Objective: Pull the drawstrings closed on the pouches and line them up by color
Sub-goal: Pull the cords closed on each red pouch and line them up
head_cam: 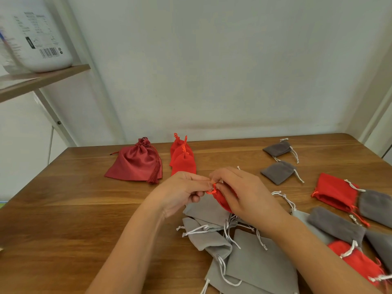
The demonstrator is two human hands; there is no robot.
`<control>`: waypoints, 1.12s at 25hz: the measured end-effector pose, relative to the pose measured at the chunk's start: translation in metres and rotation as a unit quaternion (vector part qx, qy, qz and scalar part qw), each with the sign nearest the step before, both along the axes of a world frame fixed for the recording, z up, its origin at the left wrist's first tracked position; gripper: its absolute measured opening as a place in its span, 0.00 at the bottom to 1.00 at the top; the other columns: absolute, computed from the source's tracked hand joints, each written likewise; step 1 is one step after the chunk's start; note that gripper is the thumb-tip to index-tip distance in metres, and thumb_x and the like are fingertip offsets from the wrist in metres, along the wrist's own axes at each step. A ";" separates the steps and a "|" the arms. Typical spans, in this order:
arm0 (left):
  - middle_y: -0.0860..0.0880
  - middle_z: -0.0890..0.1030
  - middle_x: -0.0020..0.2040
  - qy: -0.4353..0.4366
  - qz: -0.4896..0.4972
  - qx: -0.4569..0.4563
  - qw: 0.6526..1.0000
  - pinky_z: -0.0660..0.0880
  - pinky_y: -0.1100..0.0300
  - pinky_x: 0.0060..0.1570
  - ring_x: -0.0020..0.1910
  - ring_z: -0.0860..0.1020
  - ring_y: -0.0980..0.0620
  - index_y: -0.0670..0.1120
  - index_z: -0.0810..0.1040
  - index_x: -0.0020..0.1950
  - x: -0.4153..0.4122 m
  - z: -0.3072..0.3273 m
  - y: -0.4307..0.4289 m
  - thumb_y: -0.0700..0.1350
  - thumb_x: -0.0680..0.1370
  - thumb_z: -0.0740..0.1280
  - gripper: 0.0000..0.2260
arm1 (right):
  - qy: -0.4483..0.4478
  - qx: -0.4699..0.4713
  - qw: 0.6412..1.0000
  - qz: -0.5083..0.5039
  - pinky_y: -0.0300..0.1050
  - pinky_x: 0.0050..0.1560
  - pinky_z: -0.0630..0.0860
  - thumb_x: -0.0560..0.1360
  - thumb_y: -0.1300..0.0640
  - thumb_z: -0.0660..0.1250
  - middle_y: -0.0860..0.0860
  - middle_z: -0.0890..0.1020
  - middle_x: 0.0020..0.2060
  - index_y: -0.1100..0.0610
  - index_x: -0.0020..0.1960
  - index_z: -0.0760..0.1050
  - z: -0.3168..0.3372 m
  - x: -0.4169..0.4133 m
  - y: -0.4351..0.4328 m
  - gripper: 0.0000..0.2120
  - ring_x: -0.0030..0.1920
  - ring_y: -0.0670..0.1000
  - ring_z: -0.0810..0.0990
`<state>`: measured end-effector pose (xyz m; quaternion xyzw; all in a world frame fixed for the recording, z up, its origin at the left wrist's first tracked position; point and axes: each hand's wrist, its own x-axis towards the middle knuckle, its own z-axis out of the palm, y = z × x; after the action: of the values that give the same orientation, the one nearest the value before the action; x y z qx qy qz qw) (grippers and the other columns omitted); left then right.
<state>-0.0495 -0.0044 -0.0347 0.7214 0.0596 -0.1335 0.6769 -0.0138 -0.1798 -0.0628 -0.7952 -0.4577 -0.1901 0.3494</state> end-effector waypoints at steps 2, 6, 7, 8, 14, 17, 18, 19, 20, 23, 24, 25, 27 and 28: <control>0.52 0.80 0.35 -0.014 -0.031 0.043 0.999 0.67 0.67 0.36 0.34 0.70 0.59 0.41 0.84 0.47 -0.002 0.002 0.003 0.39 0.75 0.69 0.05 | -0.008 -0.008 1.000 -0.007 0.46 0.38 0.72 0.77 0.55 0.56 0.48 0.78 0.42 0.57 0.48 0.74 -0.001 0.000 0.001 0.09 0.39 0.47 0.75; 0.55 0.84 0.41 -0.059 -0.023 0.075 0.995 0.69 0.72 0.40 0.38 0.75 0.65 0.42 0.83 0.54 -0.006 0.005 0.001 0.39 0.74 0.70 0.10 | -0.025 0.002 0.999 -0.039 0.47 0.35 0.75 0.77 0.55 0.56 0.48 0.78 0.41 0.56 0.49 0.75 -0.002 0.003 0.003 0.10 0.38 0.48 0.76; 0.56 0.84 0.38 -0.068 -0.007 0.067 0.995 0.69 0.74 0.37 0.35 0.76 0.67 0.40 0.83 0.54 -0.005 0.005 -0.001 0.37 0.74 0.70 0.10 | -0.022 0.007 0.999 -0.044 0.48 0.35 0.76 0.77 0.55 0.56 0.48 0.78 0.42 0.56 0.49 0.75 -0.001 0.003 0.003 0.10 0.38 0.48 0.76; 0.56 0.83 0.35 -0.074 0.008 0.062 0.995 0.69 0.75 0.35 0.33 0.76 0.67 0.39 0.83 0.53 -0.004 0.005 -0.002 0.36 0.73 0.70 0.09 | -0.018 0.012 0.999 -0.047 0.47 0.35 0.76 0.77 0.55 0.56 0.48 0.78 0.43 0.56 0.49 0.74 -0.001 0.003 0.003 0.10 0.39 0.48 0.76; 0.55 0.81 0.33 -0.044 0.012 0.083 0.996 0.64 0.67 0.35 0.31 0.67 0.60 0.45 0.85 0.48 -0.004 0.004 -0.002 0.41 0.72 0.72 0.06 | -0.013 -0.011 0.999 -0.042 0.48 0.32 0.76 0.77 0.54 0.54 0.48 0.80 0.40 0.55 0.49 0.73 -0.004 0.002 0.004 0.09 0.36 0.48 0.77; 0.56 0.80 0.31 -0.054 0.001 0.081 0.995 0.66 0.73 0.34 0.28 0.71 0.65 0.39 0.84 0.51 -0.005 0.006 -0.001 0.38 0.73 0.71 0.08 | -0.048 -0.028 0.997 -0.056 0.43 0.27 0.73 0.77 0.54 0.54 0.47 0.78 0.36 0.55 0.47 0.73 -0.003 0.000 0.007 0.09 0.31 0.47 0.75; 0.57 0.80 0.30 -0.058 0.002 0.080 0.995 0.67 0.75 0.32 0.28 0.73 0.67 0.37 0.83 0.53 -0.004 0.006 -0.002 0.36 0.73 0.70 0.09 | -0.053 -0.029 0.996 -0.059 0.42 0.26 0.72 0.77 0.54 0.54 0.47 0.78 0.36 0.55 0.46 0.73 -0.002 -0.001 0.008 0.10 0.30 0.47 0.76; 0.58 0.80 0.28 -0.059 0.001 0.082 0.995 0.67 0.76 0.32 0.27 0.74 0.68 0.36 0.82 0.54 -0.005 0.006 -0.003 0.35 0.73 0.69 0.10 | -0.050 -0.026 0.997 -0.061 0.42 0.26 0.73 0.77 0.54 0.54 0.47 0.79 0.36 0.56 0.46 0.73 -0.003 -0.001 0.008 0.10 0.30 0.47 0.76; 0.58 0.79 0.27 -0.062 0.000 0.083 0.995 0.67 0.77 0.31 0.27 0.73 0.68 0.35 0.81 0.54 -0.004 0.006 -0.003 0.35 0.74 0.69 0.10 | -0.040 -0.021 0.997 -0.061 0.43 0.26 0.74 0.77 0.54 0.54 0.48 0.79 0.36 0.56 0.47 0.73 -0.003 -0.001 0.009 0.11 0.30 0.48 0.77; 0.59 0.77 0.25 -0.063 0.005 0.087 0.994 0.66 0.78 0.31 0.26 0.73 0.69 0.36 0.82 0.53 -0.005 0.007 -0.005 0.36 0.74 0.70 0.09 | -0.012 -0.018 0.998 -0.057 0.49 0.30 0.78 0.77 0.53 0.54 0.49 0.82 0.39 0.57 0.49 0.75 -0.004 0.000 0.007 0.13 0.36 0.50 0.80; 0.59 0.77 0.25 -0.063 0.006 0.089 0.994 0.66 0.78 0.31 0.26 0.73 0.69 0.36 0.82 0.53 -0.005 0.007 -0.005 0.36 0.74 0.70 0.09 | -0.009 -0.021 0.998 -0.055 0.49 0.31 0.78 0.77 0.53 0.54 0.48 0.82 0.40 0.56 0.50 0.75 -0.005 -0.001 0.007 0.13 0.36 0.50 0.80; 0.59 0.77 0.25 -0.062 0.007 0.089 0.994 0.66 0.78 0.31 0.26 0.73 0.69 0.37 0.82 0.52 -0.005 0.008 -0.006 0.36 0.74 0.70 0.09 | -0.006 -0.024 0.998 -0.053 0.49 0.31 0.78 0.77 0.53 0.54 0.48 0.82 0.39 0.56 0.49 0.75 -0.004 -0.001 0.006 0.12 0.36 0.49 0.80; 0.59 0.78 0.25 -0.063 0.005 0.087 0.994 0.66 0.78 0.31 0.26 0.73 0.69 0.37 0.82 0.53 -0.005 0.006 -0.005 0.36 0.73 0.70 0.09 | -0.002 -0.028 0.998 -0.052 0.45 0.30 0.75 0.77 0.52 0.53 0.46 0.80 0.37 0.55 0.48 0.74 -0.003 -0.002 0.007 0.12 0.34 0.46 0.78; 0.59 0.78 0.25 -0.064 0.003 0.087 0.994 0.66 0.78 0.31 0.26 0.73 0.69 0.37 0.82 0.53 -0.004 0.006 -0.005 0.36 0.73 0.70 0.09 | 0.006 -0.026 0.998 -0.051 0.42 0.30 0.74 0.77 0.52 0.53 0.46 0.79 0.36 0.54 0.47 0.73 -0.003 -0.002 0.007 0.12 0.33 0.45 0.76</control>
<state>-0.0539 -0.0089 -0.0288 0.7847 0.0300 -0.0795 0.6141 -0.0157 -0.1729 -0.0654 -0.8272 -0.4193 -0.1914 0.3214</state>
